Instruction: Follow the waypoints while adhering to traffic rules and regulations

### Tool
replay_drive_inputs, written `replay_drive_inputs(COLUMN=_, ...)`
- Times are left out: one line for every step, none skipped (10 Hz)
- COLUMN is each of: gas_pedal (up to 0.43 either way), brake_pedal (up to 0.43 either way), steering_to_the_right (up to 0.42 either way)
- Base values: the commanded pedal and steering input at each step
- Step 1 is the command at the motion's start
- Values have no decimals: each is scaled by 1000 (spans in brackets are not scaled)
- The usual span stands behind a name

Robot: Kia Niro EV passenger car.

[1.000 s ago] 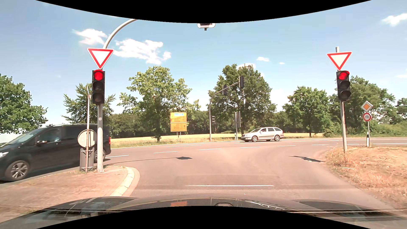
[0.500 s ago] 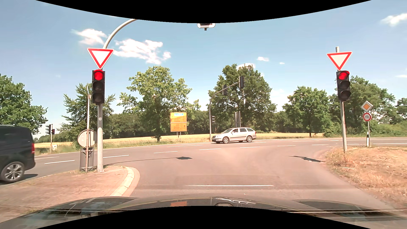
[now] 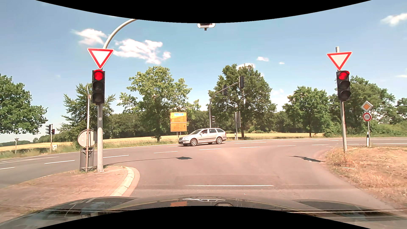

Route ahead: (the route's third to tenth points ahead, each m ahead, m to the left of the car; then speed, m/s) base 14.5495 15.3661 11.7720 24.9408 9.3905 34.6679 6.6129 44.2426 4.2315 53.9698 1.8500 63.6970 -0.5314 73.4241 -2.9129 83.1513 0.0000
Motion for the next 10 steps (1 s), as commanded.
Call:
replay_drive_inputs(gas_pedal=0, brake_pedal=0, steering_to_the_right=-3)
replay_drive_inputs(gas_pedal=0, brake_pedal=0, steering_to_the_right=-3)
replay_drive_inputs(gas_pedal=0, brake_pedal=0, steering_to_the_right=-3)
replay_drive_inputs(gas_pedal=0, brake_pedal=0, steering_to_the_right=-3)
replay_drive_inputs(gas_pedal=0, brake_pedal=0, steering_to_the_right=-3)
replay_drive_inputs(gas_pedal=0, brake_pedal=0, steering_to_the_right=-3)
replay_drive_inputs(gas_pedal=0, brake_pedal=0, steering_to_the_right=-3)
replay_drive_inputs(gas_pedal=0, brake_pedal=0, steering_to_the_right=-3)
replay_drive_inputs(gas_pedal=0, brake_pedal=0, steering_to_the_right=-3)
replay_drive_inputs(gas_pedal=0, brake_pedal=0, steering_to_the_right=-3)
